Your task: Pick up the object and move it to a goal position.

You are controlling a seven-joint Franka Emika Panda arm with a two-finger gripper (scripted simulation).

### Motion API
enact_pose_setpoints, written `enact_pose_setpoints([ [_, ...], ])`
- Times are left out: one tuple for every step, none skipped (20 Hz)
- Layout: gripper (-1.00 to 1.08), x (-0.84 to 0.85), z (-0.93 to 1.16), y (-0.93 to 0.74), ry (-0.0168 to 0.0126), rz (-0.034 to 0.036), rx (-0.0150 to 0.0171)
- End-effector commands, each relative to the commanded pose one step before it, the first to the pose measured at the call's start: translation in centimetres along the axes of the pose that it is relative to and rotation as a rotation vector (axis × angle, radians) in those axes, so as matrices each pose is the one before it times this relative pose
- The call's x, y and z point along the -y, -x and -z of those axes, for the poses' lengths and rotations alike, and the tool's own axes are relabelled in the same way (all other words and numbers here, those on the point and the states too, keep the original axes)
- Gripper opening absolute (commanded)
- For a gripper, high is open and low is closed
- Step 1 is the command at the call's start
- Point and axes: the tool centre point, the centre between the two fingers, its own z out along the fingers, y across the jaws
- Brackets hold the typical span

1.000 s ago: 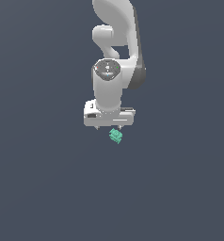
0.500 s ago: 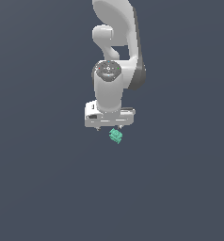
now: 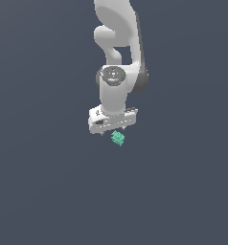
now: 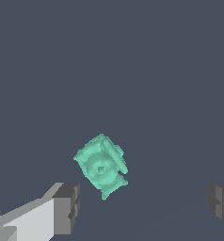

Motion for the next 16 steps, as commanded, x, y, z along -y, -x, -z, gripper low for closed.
enact_pose_setpoints([
  [1.00, 0.348, -0.580, 0.139, 0.00103, 0.07238, -0.00370],
  [1.00, 0.154, -0.237, 0.049, 0.00042, 0.03039, -0.00164],
  [1.00, 0.158, -0.235, 0.045, 0.00040, 0.03041, -0.00167],
  [1.00, 0.162, -0.233, 0.042, 0.00039, 0.03044, -0.00171],
  [1.00, 0.165, -0.231, 0.038, 0.00038, 0.03046, -0.00174],
  [1.00, 0.169, -0.229, 0.034, 0.00038, 0.03049, -0.00177],
  [1.00, 0.173, -0.227, 0.030, 0.00037, 0.03050, -0.00181],
  [1.00, 0.176, -0.224, 0.025, 0.00037, 0.03053, -0.00185],
  [1.00, 0.179, -0.221, 0.020, 0.00037, 0.03037, -0.00188],
  [1.00, 0.174, -0.209, 0.015, 0.00035, 0.02905, -0.00184],
  [1.00, 0.167, -0.196, 0.009, 0.00034, 0.02750, -0.00177],
  [1.00, 0.159, -0.183, 0.006, 0.00032, 0.02593, -0.00170],
  [1.00, 0.152, -0.170, 0.001, 0.00031, 0.02439, -0.00163],
  [1.00, 0.144, -0.158, -0.002, 0.00029, 0.02282, -0.00155],
  [1.00, 0.135, -0.146, -0.005, 0.00028, 0.02124, -0.00147],
  [1.00, 0.126, -0.134, -0.007, 0.00026, 0.01969, -0.00138],
])
